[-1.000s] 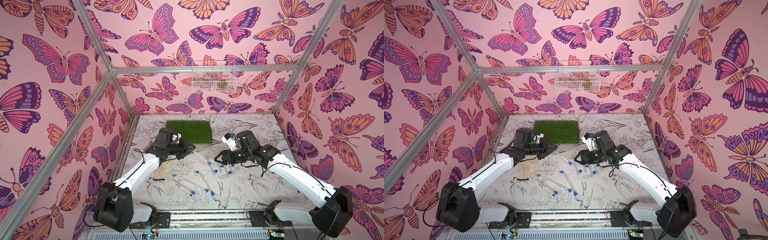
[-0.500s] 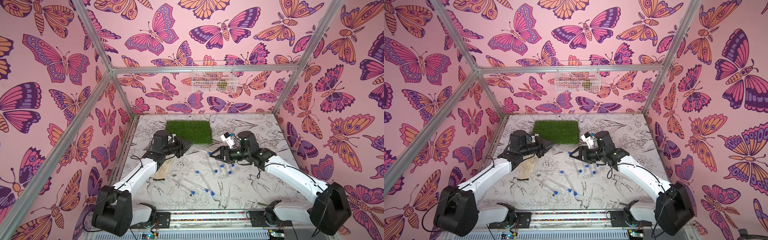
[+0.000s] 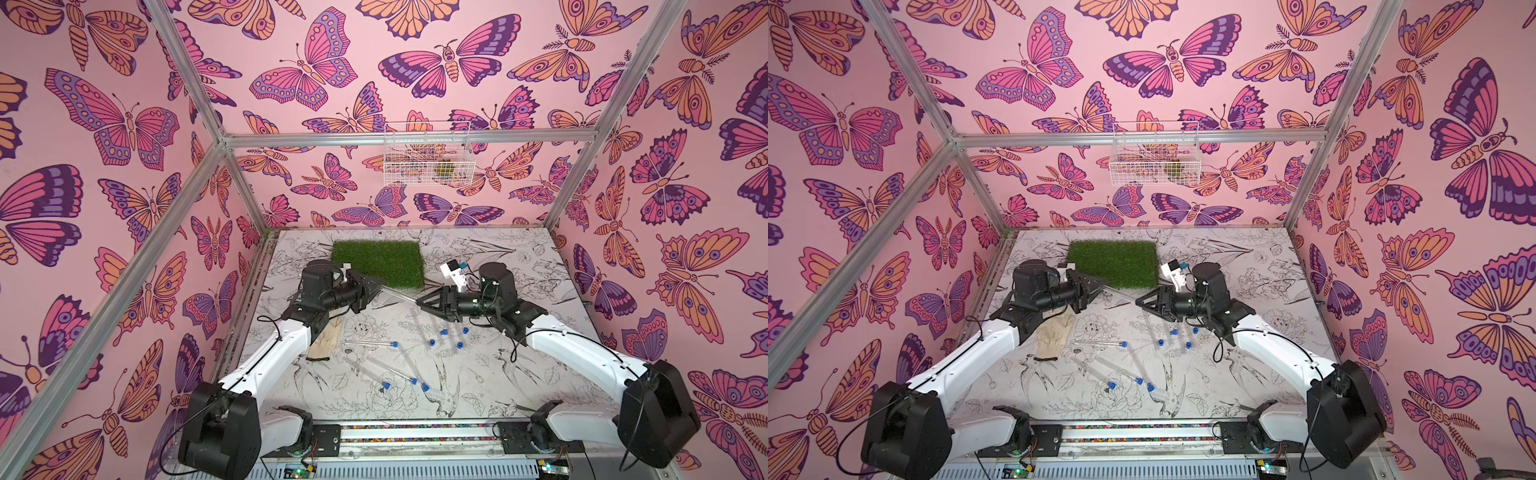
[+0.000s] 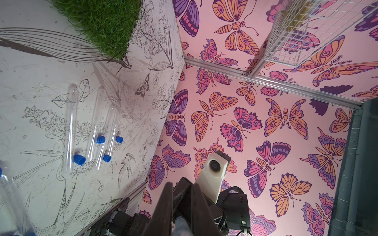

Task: Remove stoppers from test tubes
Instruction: Open the stopper on the test tube.

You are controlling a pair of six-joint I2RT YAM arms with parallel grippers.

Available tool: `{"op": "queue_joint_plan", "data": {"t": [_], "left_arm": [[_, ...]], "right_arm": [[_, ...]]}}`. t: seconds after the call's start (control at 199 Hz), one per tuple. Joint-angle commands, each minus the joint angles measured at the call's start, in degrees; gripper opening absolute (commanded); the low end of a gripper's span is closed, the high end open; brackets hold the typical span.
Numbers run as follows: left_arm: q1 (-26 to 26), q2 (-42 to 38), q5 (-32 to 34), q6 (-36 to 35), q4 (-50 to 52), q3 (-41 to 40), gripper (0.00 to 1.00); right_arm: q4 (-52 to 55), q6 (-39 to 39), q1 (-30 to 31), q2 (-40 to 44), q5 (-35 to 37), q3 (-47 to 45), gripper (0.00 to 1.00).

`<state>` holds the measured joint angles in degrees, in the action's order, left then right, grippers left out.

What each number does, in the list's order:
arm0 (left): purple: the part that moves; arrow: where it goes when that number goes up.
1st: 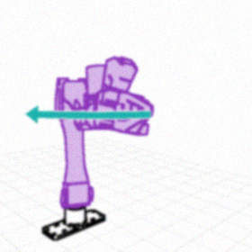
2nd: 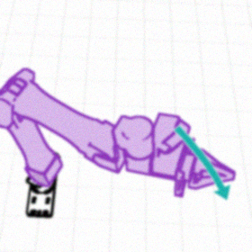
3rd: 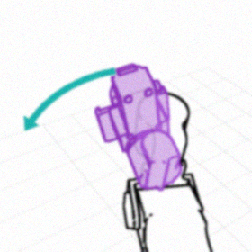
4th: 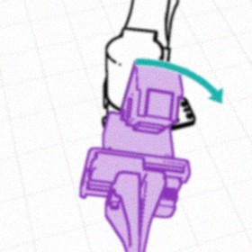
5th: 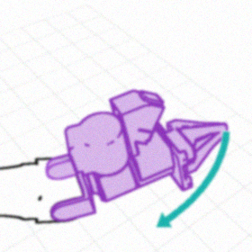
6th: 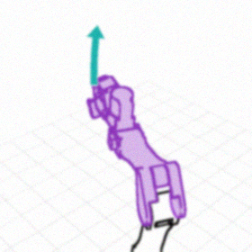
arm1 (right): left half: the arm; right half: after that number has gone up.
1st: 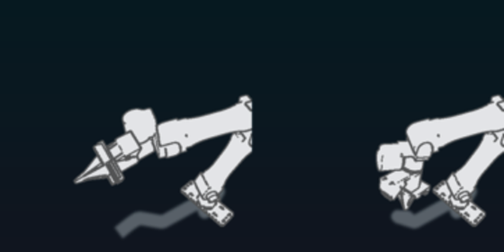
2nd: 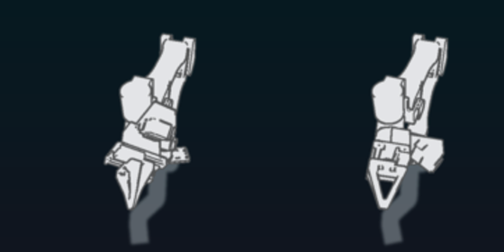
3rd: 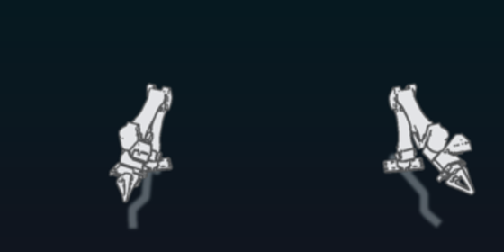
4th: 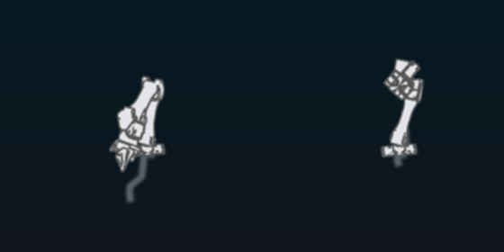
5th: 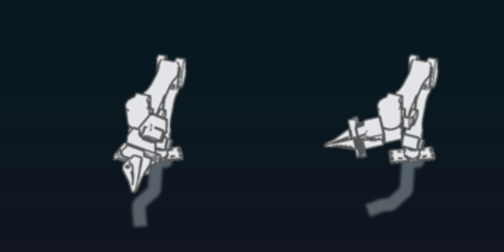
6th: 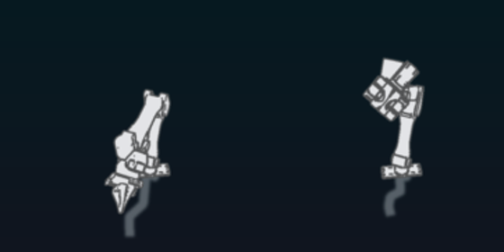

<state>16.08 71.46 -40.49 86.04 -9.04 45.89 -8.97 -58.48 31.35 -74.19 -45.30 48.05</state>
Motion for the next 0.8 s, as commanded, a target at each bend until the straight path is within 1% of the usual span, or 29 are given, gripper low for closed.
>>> {"op": "queue_joint_plan", "data": {"t": [0.0, 0.085, 0.612, 0.793], "left_arm": [[-0.34, -0.03, -0.47, 0.0, -1.44, -0.45, 0.0], [-0.34, 0.09, -0.64, 0.17, -1.74, -0.52, 0.0], [-0.34, 0.66, -0.91, 1.27, -3.42, -0.97, 0.0], [-0.43, 0.61, -0.73, 2.35, -4.86, -1.9, 0.0]], "right_arm": [[-4.6, -2.37, -0.06, 0.04, -0.71, -0.72, 0.44], [-5.69, -2.95, -0.09, 0.09, -0.59, -1.24, 0.42], [-9.4, -4.88, -0.06, -0.79, -0.58, -2.0, 0.25], [-10.29, -5.31, -0.07, -0.69, -0.49, -2.26, 0.22]]}}
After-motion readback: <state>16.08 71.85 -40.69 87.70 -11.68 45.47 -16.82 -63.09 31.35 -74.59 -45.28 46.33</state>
